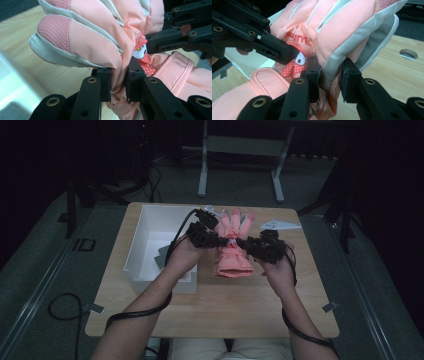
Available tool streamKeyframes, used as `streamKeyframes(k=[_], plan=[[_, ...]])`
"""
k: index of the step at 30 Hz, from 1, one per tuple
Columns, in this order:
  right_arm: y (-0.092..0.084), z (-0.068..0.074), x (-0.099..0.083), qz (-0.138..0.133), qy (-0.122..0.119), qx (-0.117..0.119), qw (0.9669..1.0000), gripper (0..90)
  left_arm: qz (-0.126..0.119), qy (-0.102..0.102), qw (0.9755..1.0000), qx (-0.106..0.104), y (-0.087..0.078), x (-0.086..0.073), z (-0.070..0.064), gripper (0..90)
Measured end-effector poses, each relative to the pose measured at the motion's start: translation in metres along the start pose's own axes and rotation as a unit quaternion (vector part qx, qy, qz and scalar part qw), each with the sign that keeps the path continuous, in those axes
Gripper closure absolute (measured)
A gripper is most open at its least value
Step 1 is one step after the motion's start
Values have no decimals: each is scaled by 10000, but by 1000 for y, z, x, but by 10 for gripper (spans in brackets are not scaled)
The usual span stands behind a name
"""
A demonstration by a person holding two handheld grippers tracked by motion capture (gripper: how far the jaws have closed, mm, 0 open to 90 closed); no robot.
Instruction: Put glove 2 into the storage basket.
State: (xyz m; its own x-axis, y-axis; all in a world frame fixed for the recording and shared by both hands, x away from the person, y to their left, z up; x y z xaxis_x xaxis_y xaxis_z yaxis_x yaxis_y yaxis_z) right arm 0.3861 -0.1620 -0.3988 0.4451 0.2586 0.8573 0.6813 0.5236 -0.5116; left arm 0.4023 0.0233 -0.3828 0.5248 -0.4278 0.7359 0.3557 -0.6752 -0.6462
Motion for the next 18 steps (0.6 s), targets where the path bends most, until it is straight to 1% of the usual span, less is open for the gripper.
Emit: streamKeyframes(k=[2, 4, 8, 10, 14, 18], plan=[[4, 7, 7, -18, -7, 18, 10000, 714, -14, 2, 10000, 84, -9, 0, 4, 769], [8, 14, 15, -42, -47, 38, 10000, 714, -54, -41, 9999, 146, -18, 0, 9, 769], [20, 29, 30, -55, -119, 102, 9999, 715, -45, -66, 9995, 306, -38, -3, 21, 769], [27, 38, 36, -58, -155, 147, 9998, 714, -11, -88, 9993, 357, -48, -6, 29, 768], [41, 55, 48, -95, -213, 261, 9994, 715, 11, -146, 9985, 523, -68, -11, 41, 768], [54, 74, 59, -83, -360, 322, 9988, 714, 20, -243, 9977, 635, -86, -20, 53, 769]])
Point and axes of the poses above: each handheld gripper's, and its own axes: y roughly forward along the jaws, x roughly out of its top, z roughly to its left, the point moved 3 cm from there along y, roughly forward along the jaws, and after that the axes turned 5 degrees about -x, right-handed, at the moved point
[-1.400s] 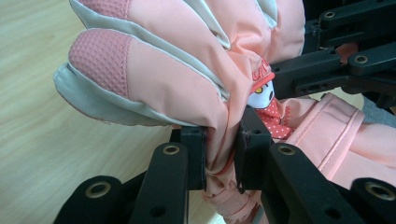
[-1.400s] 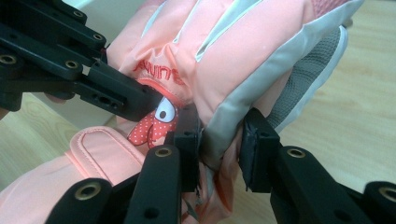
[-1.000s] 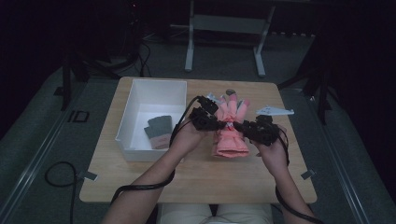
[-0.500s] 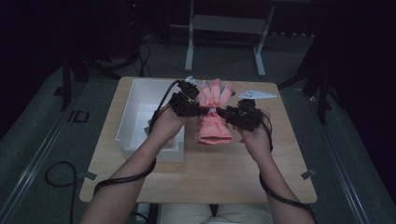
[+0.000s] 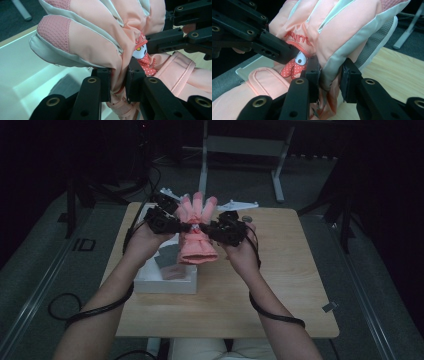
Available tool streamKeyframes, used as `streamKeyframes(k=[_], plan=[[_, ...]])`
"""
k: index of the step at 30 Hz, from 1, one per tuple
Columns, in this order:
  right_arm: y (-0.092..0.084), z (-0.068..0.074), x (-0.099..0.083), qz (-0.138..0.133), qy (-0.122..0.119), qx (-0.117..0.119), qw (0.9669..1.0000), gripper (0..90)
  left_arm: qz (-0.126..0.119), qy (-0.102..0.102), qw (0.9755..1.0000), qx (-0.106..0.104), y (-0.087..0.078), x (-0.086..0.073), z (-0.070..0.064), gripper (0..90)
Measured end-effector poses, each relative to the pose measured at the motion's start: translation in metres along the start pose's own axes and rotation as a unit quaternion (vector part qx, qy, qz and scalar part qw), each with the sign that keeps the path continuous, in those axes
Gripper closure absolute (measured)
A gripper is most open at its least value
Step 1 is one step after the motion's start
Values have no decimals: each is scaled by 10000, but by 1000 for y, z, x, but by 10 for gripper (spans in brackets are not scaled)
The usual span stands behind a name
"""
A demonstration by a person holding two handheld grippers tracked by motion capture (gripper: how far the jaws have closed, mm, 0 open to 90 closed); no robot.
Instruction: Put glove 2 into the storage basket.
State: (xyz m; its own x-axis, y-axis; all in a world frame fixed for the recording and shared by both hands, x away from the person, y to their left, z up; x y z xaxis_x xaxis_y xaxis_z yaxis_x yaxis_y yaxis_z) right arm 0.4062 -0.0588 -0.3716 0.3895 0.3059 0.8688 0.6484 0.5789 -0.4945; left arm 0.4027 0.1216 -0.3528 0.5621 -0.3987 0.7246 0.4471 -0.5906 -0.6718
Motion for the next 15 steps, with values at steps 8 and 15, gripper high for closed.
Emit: streamKeyframes(k=[8, 15], plan=[[35, 31, 10, 61, -45, 175, 9998, 716, 192, -145, 9994, 244, -20, -20, 32, 768], [66, 47, 7, 179, -118, 287, 9994, 717, 269, -364, 9985, 298, -19, -40, 56, 769]])
Point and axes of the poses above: each handheld gripper's, and its own axes: y roughly forward along the jaws, x roughly out of its top, z roughly to its left, the point moved 3 cm from there along y, roughly forward along the jaws, and after that the axes turned 5 degrees about -x, right-handed, at the moved point
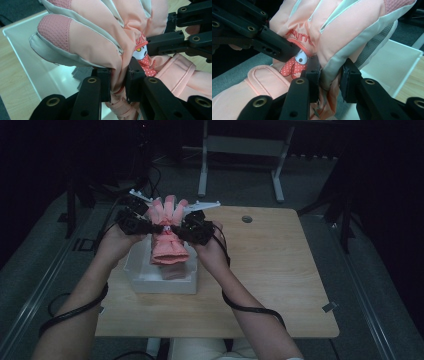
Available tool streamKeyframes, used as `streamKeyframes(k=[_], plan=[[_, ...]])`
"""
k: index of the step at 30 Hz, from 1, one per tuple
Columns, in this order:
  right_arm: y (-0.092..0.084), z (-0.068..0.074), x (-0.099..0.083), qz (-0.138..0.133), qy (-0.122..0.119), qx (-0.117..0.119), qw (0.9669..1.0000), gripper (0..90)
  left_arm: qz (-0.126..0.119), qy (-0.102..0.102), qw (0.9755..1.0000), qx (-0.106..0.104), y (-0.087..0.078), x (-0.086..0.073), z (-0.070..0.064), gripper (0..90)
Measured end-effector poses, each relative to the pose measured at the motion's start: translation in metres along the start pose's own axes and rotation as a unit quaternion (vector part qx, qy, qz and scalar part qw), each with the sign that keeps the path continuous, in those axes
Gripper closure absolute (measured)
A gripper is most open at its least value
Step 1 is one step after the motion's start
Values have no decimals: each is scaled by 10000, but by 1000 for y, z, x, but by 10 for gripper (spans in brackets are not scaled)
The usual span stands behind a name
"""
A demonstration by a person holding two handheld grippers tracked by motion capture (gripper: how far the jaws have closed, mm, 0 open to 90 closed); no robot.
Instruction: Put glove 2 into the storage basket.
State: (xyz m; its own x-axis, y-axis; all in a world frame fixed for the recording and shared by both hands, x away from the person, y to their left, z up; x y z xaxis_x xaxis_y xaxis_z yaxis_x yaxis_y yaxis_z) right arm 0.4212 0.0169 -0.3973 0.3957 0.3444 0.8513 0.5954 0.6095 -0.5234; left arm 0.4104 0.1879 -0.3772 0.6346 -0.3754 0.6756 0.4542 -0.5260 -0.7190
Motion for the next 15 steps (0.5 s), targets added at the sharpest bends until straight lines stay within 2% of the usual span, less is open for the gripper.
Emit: streamKeyframes(k=[8, 15], plan=[[32, -3, -15, 212, 29, -67, 9997, 717, 114, -261, 9995, -115, 28, -14, 23, 770], [53, -13, -34, 662, 53, -163, 9977, 719, 269, -442, 9983, -258, 61, -27, 31, 770]])
Point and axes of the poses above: each handheld gripper's, and its own axes: y roughly forward along the jaws, x roughly out of its top, z roughly to its left, the point moved 3 cm from there along y, roughly forward along the jaws, and after that the axes turned 5 degrees about -x, right-handed, at the moved point
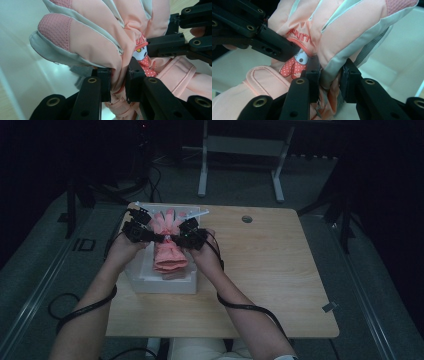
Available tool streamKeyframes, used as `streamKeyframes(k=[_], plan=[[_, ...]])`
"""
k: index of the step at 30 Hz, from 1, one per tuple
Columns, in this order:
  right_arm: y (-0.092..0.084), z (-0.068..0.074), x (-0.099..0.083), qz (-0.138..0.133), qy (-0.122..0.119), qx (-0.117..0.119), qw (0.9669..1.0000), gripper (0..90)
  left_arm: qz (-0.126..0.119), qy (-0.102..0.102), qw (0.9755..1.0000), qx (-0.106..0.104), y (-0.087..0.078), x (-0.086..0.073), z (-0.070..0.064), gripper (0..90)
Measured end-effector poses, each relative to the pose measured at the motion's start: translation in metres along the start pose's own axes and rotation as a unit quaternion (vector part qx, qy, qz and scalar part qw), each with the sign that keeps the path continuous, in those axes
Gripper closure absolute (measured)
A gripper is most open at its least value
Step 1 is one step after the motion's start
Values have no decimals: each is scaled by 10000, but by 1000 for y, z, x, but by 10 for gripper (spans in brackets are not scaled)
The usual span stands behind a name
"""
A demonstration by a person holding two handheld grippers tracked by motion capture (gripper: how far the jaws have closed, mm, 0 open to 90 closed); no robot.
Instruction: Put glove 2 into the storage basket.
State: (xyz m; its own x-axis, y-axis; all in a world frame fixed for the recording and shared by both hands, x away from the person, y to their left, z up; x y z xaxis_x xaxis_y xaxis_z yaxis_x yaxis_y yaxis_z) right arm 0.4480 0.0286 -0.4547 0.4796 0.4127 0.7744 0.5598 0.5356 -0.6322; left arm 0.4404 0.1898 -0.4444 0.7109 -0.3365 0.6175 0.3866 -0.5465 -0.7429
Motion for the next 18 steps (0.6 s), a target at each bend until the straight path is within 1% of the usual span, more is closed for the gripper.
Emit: streamKeyframes(k=[2, 3, 5, 7, 9, 13, 15, 16, 18], plan=[[3, -2, -5, 132, -36, -25, 9999, 719, 21, -42, 10000, -63, 7, -3, 0, 770], [3, -3, -7, 188, -29, -39, 9998, 719, 57, -20, 10000, -51, 11, -5, 0, 770], [5, -4, -10, 275, -69, -57, 9996, 725, 103, -45, 9999, -66, 15, -6, -1, 769], [5, -3, -10, 345, -212, -162, 9990, 724, 125, -87, 9998, -85, 17, -8, -1, 770], [5, -2, -10, 459, -257, -137, 9985, 724, 133, -147, 9997, -140, 18, -10, -1, 770], [5, -4, -14, 700, -176, -38, 9974, 717, 316, -139, 9992, -178, 24, -14, -1, 769], [7, -5, -17, 771, -147, 2, 9969, 709, 379, -164, 9990, -165, 26, -15, -1, 769], [7, -5, -17, 799, -189, 1, 9966, 700, 387, -189, 9990, -150, 27, -15, -1, 768], [9, -3, -16, 845, -264, -27, 9961, 672, 469, -205, 9987, -52, 29, -15, -1, 767]])
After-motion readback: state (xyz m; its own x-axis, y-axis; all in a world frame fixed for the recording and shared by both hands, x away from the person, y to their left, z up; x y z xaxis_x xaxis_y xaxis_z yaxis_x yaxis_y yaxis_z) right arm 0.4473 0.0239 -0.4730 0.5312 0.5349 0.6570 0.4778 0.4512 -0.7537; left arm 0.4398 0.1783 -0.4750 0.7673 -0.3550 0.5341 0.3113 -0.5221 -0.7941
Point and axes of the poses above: each handheld gripper's, and its own axes: y roughly forward along the jaws, x roughly out of its top, z roughly to its left, the point moved 3 cm from there along y, roughly forward along the jaws, and after that the axes turned 5 degrees about -x, right-handed, at the moved point
